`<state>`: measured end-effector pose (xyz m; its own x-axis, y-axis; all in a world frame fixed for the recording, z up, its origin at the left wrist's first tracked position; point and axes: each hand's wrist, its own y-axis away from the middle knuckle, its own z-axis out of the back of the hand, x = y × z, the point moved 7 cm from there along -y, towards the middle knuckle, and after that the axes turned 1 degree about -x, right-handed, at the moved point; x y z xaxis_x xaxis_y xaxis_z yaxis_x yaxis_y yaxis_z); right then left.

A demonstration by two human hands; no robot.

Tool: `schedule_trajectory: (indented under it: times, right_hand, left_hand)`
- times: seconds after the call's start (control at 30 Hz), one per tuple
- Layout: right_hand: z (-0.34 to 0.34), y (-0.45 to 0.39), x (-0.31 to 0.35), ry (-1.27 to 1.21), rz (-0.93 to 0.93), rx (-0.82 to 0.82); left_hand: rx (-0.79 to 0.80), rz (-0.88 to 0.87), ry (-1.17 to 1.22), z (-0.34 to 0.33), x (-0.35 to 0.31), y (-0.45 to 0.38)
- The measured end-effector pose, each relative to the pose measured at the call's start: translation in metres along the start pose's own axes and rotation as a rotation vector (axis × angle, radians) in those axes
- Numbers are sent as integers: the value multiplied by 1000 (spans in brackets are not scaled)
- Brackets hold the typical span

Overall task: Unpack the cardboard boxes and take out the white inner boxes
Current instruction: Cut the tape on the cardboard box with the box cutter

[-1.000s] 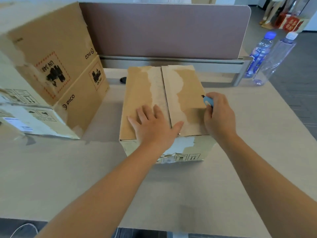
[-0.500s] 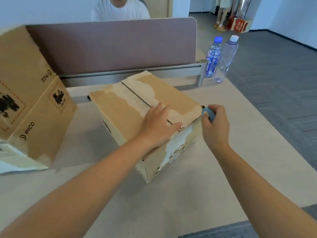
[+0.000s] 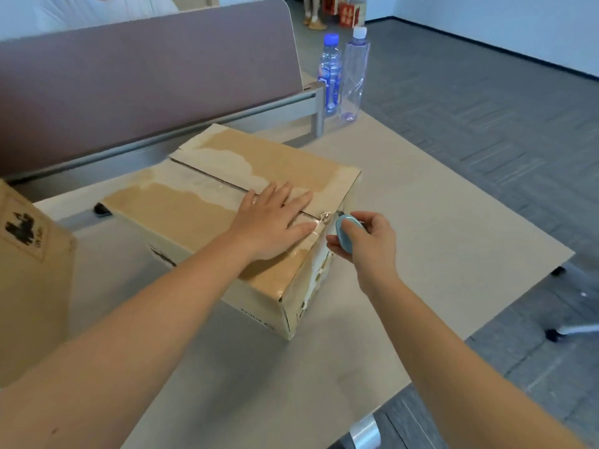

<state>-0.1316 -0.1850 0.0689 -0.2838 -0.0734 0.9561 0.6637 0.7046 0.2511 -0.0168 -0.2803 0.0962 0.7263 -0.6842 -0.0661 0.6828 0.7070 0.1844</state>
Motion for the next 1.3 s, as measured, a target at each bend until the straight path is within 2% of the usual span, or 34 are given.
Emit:
schedule_trajectory:
  times: [0.33, 0.7, 1.03, 1.17, 1.3]
  right_hand:
    - [11, -18, 14, 106, 15, -30]
    - [12, -28, 19, 160, 57, 9]
    - [9, -33, 26, 403, 85, 101]
    - [9, -32, 25, 394, 87, 156]
    - [8, -31, 21, 285, 55, 195]
  left_hand:
    - [-50, 110, 51, -1, -23, -19]
    - [-93, 112, 92, -1, -24, -20]
    - [-110, 117, 114, 0, -25, -20]
    - [-114, 121, 111, 0, -26, -21]
    - [-117, 124, 109, 1, -26, -21]
